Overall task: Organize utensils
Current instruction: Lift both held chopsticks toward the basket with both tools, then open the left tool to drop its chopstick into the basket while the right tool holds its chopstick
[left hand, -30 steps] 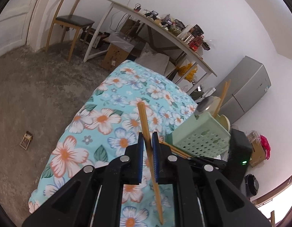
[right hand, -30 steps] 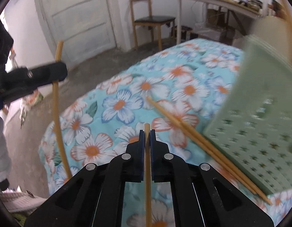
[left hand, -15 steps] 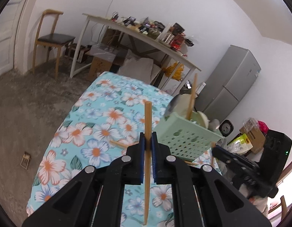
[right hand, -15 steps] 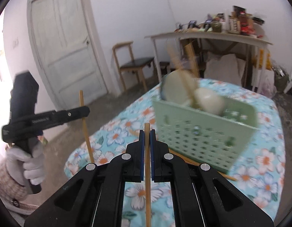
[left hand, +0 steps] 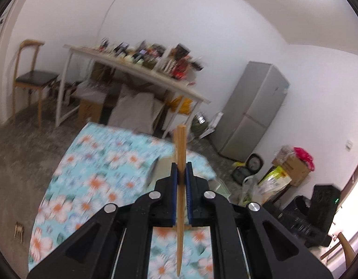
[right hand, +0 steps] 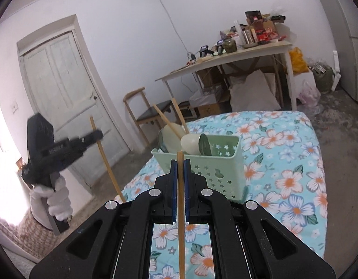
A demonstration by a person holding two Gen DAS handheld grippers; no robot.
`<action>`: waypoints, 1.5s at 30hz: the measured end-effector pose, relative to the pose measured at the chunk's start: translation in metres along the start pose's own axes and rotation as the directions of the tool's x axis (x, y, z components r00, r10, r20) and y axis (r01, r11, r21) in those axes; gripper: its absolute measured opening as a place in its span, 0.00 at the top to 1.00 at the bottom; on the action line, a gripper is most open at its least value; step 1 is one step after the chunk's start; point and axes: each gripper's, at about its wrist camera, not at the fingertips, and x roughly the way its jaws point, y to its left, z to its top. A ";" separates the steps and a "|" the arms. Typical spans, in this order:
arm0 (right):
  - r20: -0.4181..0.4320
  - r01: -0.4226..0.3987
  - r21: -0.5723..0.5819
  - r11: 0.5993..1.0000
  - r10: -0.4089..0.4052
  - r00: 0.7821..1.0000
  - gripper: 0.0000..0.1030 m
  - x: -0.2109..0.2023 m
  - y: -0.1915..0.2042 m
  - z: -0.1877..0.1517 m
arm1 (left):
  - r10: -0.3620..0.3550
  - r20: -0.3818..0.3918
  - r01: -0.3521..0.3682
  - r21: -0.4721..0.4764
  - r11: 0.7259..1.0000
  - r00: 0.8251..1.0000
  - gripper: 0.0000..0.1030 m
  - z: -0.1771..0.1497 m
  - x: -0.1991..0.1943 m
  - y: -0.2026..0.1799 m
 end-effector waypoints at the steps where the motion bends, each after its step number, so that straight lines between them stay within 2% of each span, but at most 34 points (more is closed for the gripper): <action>1: 0.003 0.003 -0.002 1.000 -0.003 1.000 0.97 -0.001 0.001 0.000 | -0.010 0.018 0.010 0.012 1.000 1.000 0.94 0.007 -0.001 -0.004; 5: 0.000 -0.001 -0.001 1.000 0.001 1.000 0.97 -0.001 -0.003 0.003 | -0.061 0.127 0.055 0.050 0.997 0.990 0.94 0.043 -0.005 -0.023; 8: -0.009 -0.001 -0.001 1.000 0.001 1.000 0.97 0.000 -0.002 0.002 | -0.084 0.207 0.073 0.062 0.995 0.975 0.94 0.065 -0.002 -0.029; 11: -0.013 -0.003 0.002 1.000 0.003 1.000 0.97 0.002 -0.003 0.002 | -0.089 0.229 0.078 0.058 0.995 0.969 0.94 0.077 0.012 -0.029; 18: -0.022 0.002 0.002 1.000 -0.002 1.000 0.97 0.001 -0.005 0.006 | -0.054 0.215 0.053 0.013 0.999 0.975 0.94 0.077 0.055 -0.016; 27: -0.019 0.011 -0.011 1.000 -0.011 1.000 0.96 0.000 -0.005 0.009 | -0.034 0.196 0.046 -0.054 0.998 0.980 0.94 0.061 0.088 0.003; 35: -0.014 0.014 -0.015 1.000 -0.015 1.000 0.97 -0.002 -0.004 0.012 | -0.058 0.126 0.081 -0.187 0.979 0.990 0.94 0.036 0.106 0.021; 37: -0.010 0.017 -0.020 1.000 -0.018 1.000 0.96 -0.003 -0.003 0.013 | -0.060 0.107 0.080 -0.195 0.978 0.993 0.91 0.033 0.106 0.023; 42: 0.003 0.014 -0.039 0.999 -0.014 1.000 0.96 -0.004 0.003 0.019 | -0.055 0.083 0.071 -0.202 0.977 0.995 0.75 0.023 0.097 0.026; 45: 0.012 0.008 -0.060 0.998 -0.008 1.000 0.96 -0.003 0.008 0.026 | -0.044 0.079 0.060 -0.202 0.977 0.996 0.73 0.020 0.088 0.030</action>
